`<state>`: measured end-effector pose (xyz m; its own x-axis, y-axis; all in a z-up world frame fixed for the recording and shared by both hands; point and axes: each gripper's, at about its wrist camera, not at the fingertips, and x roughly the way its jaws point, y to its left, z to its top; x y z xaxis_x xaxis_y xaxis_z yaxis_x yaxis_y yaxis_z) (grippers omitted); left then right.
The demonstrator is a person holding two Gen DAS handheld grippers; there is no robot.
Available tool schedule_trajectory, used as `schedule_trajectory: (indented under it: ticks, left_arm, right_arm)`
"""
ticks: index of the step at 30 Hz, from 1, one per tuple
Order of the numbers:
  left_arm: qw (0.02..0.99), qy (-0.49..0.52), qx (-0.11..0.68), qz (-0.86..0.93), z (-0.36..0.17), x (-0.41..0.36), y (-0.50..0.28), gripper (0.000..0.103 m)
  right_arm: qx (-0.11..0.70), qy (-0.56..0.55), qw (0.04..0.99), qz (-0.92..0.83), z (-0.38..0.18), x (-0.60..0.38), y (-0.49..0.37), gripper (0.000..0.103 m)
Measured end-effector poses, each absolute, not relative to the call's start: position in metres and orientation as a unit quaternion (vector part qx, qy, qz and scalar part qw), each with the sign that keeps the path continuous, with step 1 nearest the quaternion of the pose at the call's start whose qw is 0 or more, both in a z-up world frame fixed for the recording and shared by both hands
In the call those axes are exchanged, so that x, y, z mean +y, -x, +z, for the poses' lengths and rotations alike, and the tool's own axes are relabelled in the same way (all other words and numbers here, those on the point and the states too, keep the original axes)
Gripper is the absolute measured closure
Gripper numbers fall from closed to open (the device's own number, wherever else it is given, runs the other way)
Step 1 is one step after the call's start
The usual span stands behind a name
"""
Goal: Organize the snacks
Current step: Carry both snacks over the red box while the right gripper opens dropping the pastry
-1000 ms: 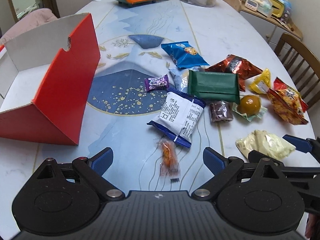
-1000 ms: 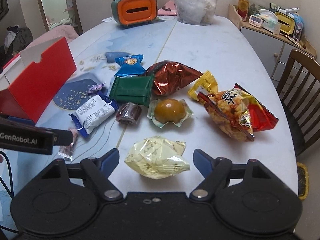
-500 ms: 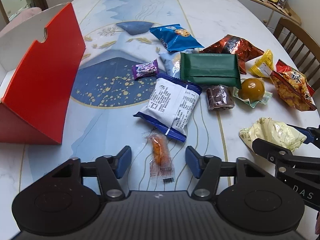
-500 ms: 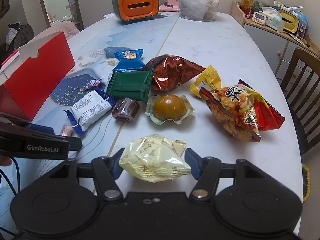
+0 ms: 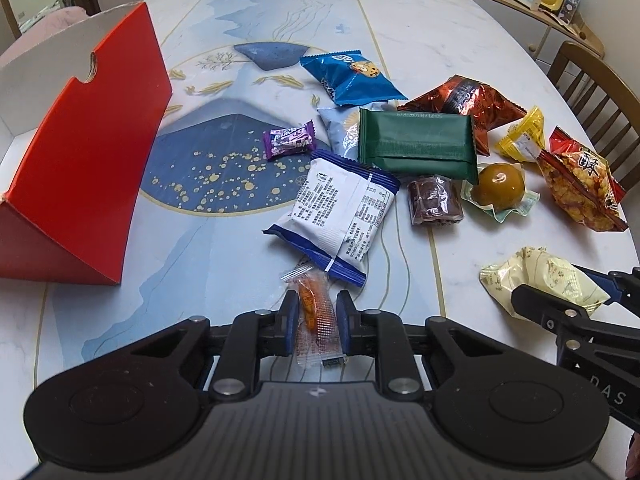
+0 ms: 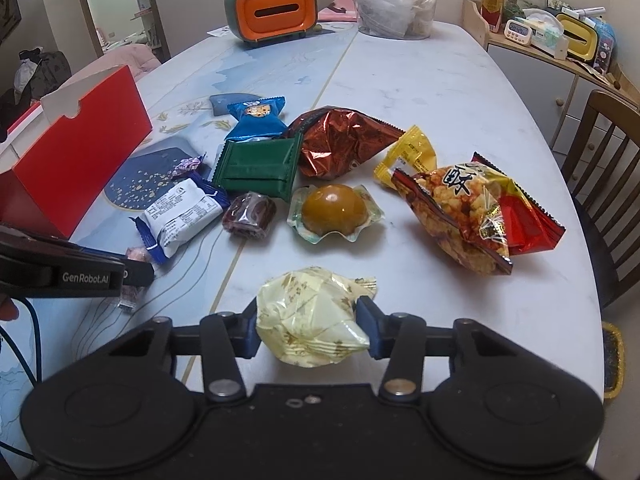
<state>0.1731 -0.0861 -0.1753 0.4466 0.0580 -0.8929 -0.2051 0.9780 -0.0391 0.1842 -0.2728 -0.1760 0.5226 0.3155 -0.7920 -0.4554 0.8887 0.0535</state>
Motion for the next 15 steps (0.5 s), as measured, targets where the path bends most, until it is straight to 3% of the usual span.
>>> schedule_trajectory:
  ticks: [15]
  left_arm:
    - [0.856,0.119,0.494,0.096,-0.142,-0.064,-0.154,0.084]
  right_arm:
    - [0.409,0.069,0.878,0.237,-0.148,-0.270,-0.177,0.060]
